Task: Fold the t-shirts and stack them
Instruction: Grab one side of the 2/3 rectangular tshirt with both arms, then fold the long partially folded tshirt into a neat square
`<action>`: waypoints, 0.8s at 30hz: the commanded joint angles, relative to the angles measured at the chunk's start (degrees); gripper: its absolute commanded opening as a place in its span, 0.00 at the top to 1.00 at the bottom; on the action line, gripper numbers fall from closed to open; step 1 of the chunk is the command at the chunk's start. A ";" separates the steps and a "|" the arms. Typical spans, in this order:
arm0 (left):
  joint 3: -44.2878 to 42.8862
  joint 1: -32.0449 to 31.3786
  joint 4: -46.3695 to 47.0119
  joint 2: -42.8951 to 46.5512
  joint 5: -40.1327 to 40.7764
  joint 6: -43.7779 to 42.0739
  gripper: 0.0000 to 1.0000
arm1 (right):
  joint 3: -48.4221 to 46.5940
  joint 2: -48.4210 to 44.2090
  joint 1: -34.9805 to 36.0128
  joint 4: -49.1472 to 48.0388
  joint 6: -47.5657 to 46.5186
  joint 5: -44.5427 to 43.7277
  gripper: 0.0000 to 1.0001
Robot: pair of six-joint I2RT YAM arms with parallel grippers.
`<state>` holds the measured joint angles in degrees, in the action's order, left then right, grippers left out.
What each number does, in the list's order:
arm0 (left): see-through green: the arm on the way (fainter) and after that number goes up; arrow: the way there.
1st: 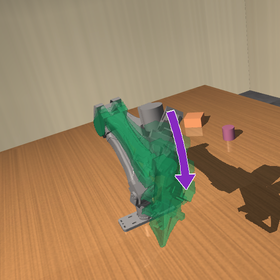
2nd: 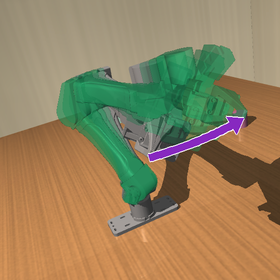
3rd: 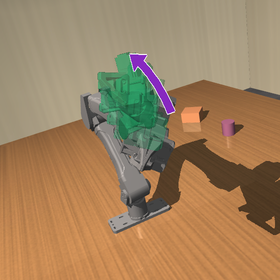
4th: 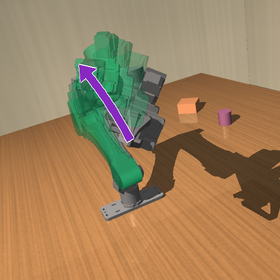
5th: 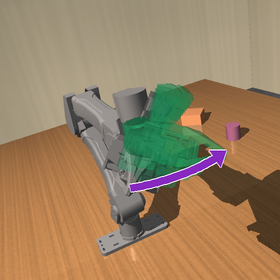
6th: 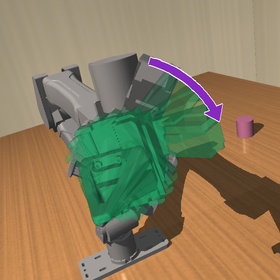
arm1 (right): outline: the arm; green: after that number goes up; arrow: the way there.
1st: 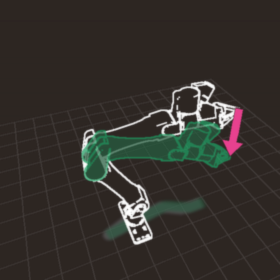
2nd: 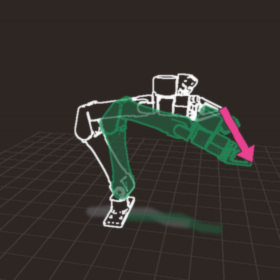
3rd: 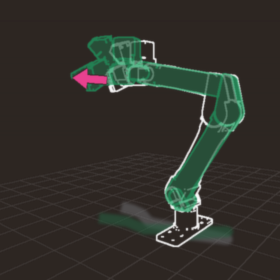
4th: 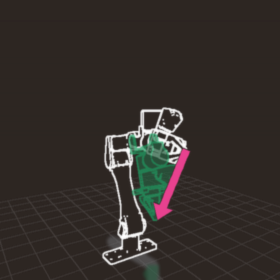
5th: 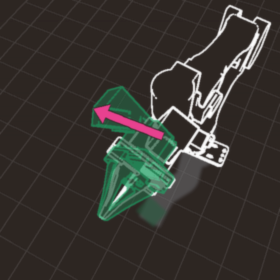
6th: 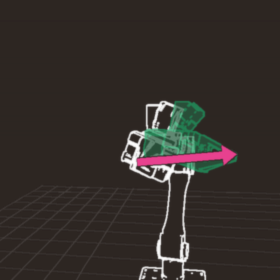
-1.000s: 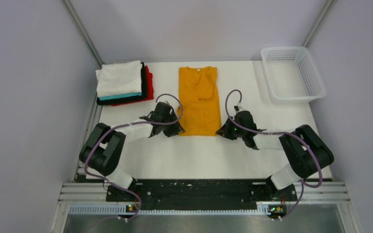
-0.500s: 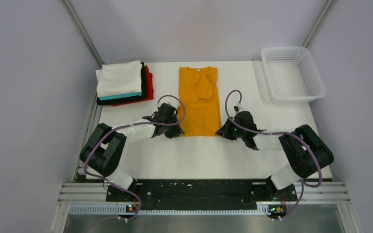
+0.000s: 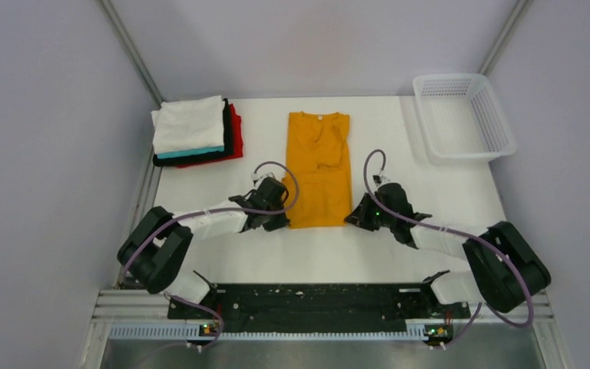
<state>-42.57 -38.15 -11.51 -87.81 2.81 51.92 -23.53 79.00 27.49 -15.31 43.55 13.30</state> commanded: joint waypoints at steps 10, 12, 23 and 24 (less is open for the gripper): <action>18.65 -16.61 -12.48 25.73 3.41 9.61 1.00 | 11.04 -34.73 19.65 29.13 13.15 -3.87 1.00; 18.96 -18.70 -12.40 28.65 2.76 9.38 1.00 | 13.26 -38.91 22.82 30.30 16.59 -3.62 1.00; 9.43 -20.06 -11.61 30.80 5.95 0.77 1.00 | 7.01 -48.03 25.21 35.95 14.79 -14.43 1.00; 8.30 -20.11 -11.82 30.66 7.31 0.41 1.00 | 5.85 -48.41 25.19 36.64 14.14 -16.56 1.00</action>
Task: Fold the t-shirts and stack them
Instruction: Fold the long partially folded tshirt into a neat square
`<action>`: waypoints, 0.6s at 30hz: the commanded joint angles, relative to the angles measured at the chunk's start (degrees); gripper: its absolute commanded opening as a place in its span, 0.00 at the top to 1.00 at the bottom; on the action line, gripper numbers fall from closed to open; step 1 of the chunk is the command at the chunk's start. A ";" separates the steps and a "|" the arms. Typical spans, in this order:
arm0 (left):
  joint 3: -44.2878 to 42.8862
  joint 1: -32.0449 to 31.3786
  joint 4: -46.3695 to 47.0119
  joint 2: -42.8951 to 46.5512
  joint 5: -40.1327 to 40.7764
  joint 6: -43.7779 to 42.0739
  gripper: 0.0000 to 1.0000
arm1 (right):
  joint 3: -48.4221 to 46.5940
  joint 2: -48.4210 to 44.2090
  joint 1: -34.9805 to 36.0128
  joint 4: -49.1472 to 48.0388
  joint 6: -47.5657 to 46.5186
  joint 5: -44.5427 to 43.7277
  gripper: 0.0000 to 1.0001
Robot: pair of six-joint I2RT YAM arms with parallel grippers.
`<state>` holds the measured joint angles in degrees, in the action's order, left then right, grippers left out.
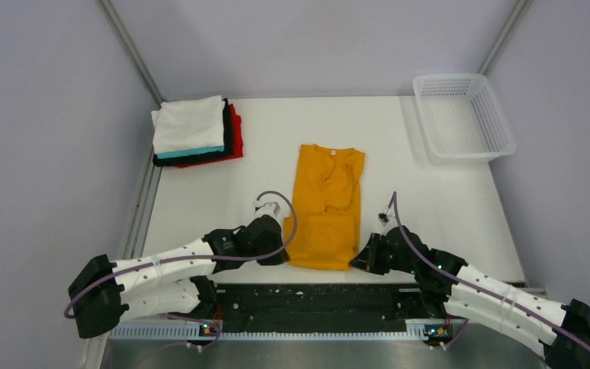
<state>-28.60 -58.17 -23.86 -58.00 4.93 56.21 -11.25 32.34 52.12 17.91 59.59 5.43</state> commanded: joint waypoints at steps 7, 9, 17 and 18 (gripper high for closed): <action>-15.59 3.97 2.14 -4.45 12.25 -8.63 1.00 | -12.81 -2.48 -0.28 4.54 -4.75 -23.74 1.00; -18.25 6.93 3.72 -6.79 9.92 -10.87 1.00 | -15.68 -0.58 -1.75 4.12 -7.17 -25.18 1.00; -27.48 17.77 7.18 -17.21 1.69 -15.78 1.00 | -25.07 11.84 -11.22 -0.92 -15.89 -23.36 1.00; -28.99 18.31 6.90 -18.22 1.97 -16.41 1.00 | -26.01 13.12 -11.94 -1.92 -16.59 -23.78 1.00</action>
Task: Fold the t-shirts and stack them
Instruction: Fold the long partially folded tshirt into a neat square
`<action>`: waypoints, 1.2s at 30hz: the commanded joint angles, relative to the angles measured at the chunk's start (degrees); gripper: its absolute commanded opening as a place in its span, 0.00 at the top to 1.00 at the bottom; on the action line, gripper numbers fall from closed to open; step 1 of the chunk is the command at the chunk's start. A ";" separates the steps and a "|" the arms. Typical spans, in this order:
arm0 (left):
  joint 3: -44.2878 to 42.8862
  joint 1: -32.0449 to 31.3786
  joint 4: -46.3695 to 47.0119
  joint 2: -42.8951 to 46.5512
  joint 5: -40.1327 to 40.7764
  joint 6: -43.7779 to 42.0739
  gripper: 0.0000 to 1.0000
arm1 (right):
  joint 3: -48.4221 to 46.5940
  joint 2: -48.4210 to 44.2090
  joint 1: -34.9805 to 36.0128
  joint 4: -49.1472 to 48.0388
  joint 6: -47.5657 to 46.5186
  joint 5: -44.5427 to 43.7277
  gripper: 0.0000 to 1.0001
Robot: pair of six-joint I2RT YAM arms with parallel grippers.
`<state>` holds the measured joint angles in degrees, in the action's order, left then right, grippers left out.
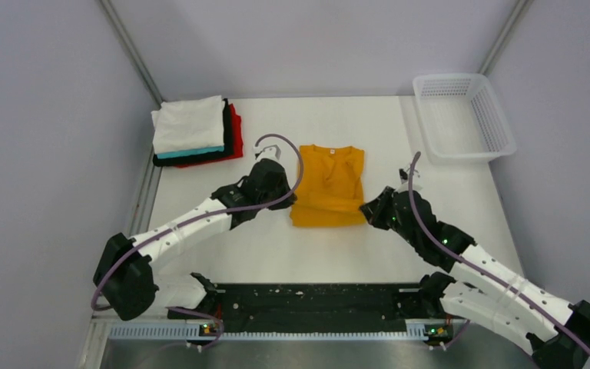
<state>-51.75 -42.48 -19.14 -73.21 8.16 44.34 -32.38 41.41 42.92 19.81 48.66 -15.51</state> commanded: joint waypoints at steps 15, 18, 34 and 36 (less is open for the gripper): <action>-24.74 10.94 -0.78 -18.02 -2.38 -10.80 1.00 | -14.58 22.34 -20.98 -17.15 -11.24 14.44 1.00; -28.54 12.09 -1.45 -21.95 -3.34 -11.90 1.00 | -15.28 25.33 -23.35 -20.11 -10.92 17.69 1.00; -46.51 16.66 -4.80 -43.22 -0.53 -11.78 1.00 | -21.54 47.52 -29.85 -31.65 -10.61 23.36 1.00; -47.88 17.24 -4.03 -45.13 -0.36 -11.65 1.00 | -22.53 50.21 -30.53 -32.66 -10.29 22.72 1.00</action>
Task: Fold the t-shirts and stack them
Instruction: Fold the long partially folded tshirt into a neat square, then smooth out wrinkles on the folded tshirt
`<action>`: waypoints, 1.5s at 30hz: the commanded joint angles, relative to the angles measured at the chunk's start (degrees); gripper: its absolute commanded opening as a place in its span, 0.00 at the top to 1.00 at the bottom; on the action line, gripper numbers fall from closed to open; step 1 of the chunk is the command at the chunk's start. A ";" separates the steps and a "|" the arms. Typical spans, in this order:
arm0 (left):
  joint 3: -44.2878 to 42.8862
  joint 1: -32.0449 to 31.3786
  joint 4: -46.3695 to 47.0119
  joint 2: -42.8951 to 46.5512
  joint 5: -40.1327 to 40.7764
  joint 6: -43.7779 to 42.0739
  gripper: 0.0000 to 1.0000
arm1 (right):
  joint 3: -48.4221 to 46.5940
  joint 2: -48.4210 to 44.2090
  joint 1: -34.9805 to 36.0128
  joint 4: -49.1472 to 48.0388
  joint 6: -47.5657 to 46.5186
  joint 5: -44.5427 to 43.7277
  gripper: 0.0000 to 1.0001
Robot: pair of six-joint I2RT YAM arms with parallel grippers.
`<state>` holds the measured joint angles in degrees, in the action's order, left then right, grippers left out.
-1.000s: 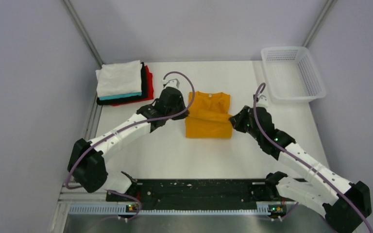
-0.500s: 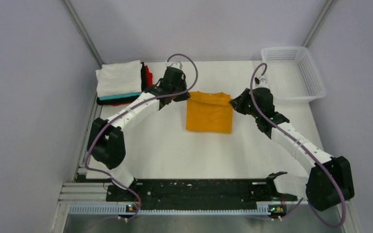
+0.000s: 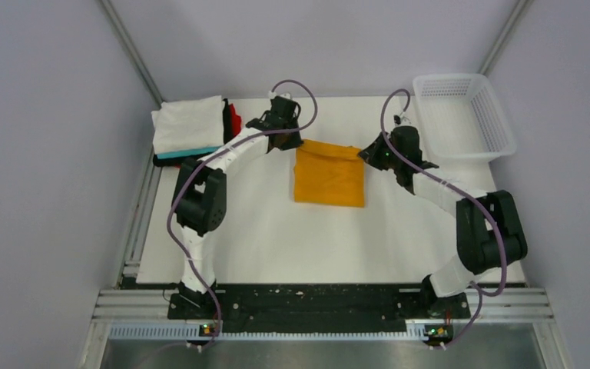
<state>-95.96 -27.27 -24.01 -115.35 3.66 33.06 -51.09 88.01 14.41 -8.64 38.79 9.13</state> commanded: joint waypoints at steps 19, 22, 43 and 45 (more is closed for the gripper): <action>-19.71 4.24 -1.13 -11.43 1.43 -2.81 0.17 | -18.69 13.53 -3.85 2.29 -4.77 -6.45 0.31; -12.39 4.10 3.48 -6.17 -4.97 -3.09 0.09 | -13.01 9.31 -3.85 -2.54 -5.13 0.48 0.29; -28.72 3.24 -1.15 -29.77 -11.10 -5.13 0.02 | -21.01 35.73 -4.20 -12.01 2.62 13.03 0.20; -27.15 3.56 -1.52 -29.99 -10.88 -4.67 0.02 | -19.63 36.58 -4.17 -13.50 3.52 13.27 0.19</action>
<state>-124.14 -24.43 -21.23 -143.63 -10.85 28.42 -70.89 121.25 10.61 -22.74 41.89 24.75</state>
